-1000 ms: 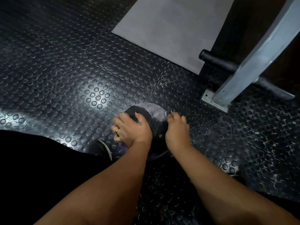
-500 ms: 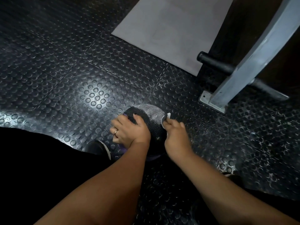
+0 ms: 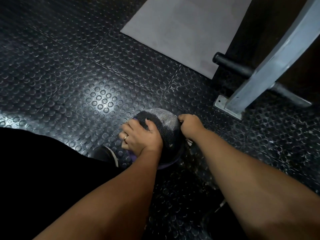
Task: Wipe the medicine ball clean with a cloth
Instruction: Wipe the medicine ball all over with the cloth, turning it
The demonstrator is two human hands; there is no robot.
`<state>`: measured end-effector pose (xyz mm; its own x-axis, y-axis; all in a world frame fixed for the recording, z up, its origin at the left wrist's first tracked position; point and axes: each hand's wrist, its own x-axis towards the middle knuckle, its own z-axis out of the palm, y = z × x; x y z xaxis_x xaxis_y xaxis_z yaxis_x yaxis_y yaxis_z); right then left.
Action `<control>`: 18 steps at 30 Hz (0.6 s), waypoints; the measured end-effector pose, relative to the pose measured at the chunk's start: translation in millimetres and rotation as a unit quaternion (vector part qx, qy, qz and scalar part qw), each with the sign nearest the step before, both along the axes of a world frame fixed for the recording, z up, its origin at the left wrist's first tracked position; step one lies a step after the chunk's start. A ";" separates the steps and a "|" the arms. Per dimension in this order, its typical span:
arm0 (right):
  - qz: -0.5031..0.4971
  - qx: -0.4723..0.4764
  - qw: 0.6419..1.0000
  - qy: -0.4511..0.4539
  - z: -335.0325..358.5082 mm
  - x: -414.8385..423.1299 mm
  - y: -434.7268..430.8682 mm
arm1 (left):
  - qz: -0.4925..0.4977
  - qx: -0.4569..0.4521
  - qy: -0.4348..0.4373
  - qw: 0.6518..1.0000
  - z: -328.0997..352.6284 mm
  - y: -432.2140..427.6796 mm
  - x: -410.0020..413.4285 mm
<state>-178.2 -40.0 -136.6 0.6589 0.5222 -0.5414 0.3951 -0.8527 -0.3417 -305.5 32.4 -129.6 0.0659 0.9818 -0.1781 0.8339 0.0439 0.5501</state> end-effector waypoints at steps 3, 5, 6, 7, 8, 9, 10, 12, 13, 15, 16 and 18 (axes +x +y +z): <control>-0.019 0.019 1.000 -0.005 6.4 -11.2 -1.0 | 0.014 0.003 -0.007 1.000 -1.6 5.4 0.4; -0.024 0.048 0.998 -0.014 18.9 -28.0 -7.5 | 0.020 0.000 -0.005 1.000 -3.2 6.7 1.3; -0.019 0.066 0.997 -0.024 26.7 -39.1 -12.4 | 0.022 -0.003 0.000 1.000 -2.4 6.2 2.0; -0.015 0.083 0.996 -0.038 33.4 -51.6 -17.4 | 0.022 -0.007 0.004 1.000 -1.3 5.6 3.9; -0.008 0.098 0.994 -0.055 37.2 -64.4 -22.5 | 0.019 -0.011 0.006 1.000 -0.4 4.9 5.9; 0.004 0.108 0.992 -0.071 39.0 -76.7 -27.5 | 0.018 -0.015 0.008 1.000 0.3 4.0 7.1; 0.017 0.111 0.990 -0.085 38.9 -87.1 -31.6 | 0.016 -0.016 0.008 1.000 0.6 3.6 7.1; 0.045 0.100 0.987 -0.116 36.0 -97.8 -36.6 | 0.010 -0.011 0.011 1.000 0.4 3.3 5.5; 0.054 0.093 0.985 -0.132 35.0 -97.6 -37.0 | 0.005 -0.008 0.014 1.000 0.0 2.7 5.6; 0.055 0.077 0.984 -0.151 36.4 -90.6 -32.9 | -0.002 -0.008 0.021 1.000 -0.1 2.5 8.5; 0.052 0.067 0.984 -0.153 36.5 -86.1 -29.9 | -0.001 -0.012 0.023 1.000 0.2 3.4 10.9; 0.046 0.048 0.987 -0.149 35.5 -75.7 -24.6 | -0.015 -0.014 0.025 0.999 0.1 4.8 18.7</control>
<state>-253.9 -64.6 -101.1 0.7289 0.6268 -0.2754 0.5645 -0.7778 -0.2763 -286.8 37.1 -129.5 0.0848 0.9743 -0.2086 0.8611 0.0337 0.5073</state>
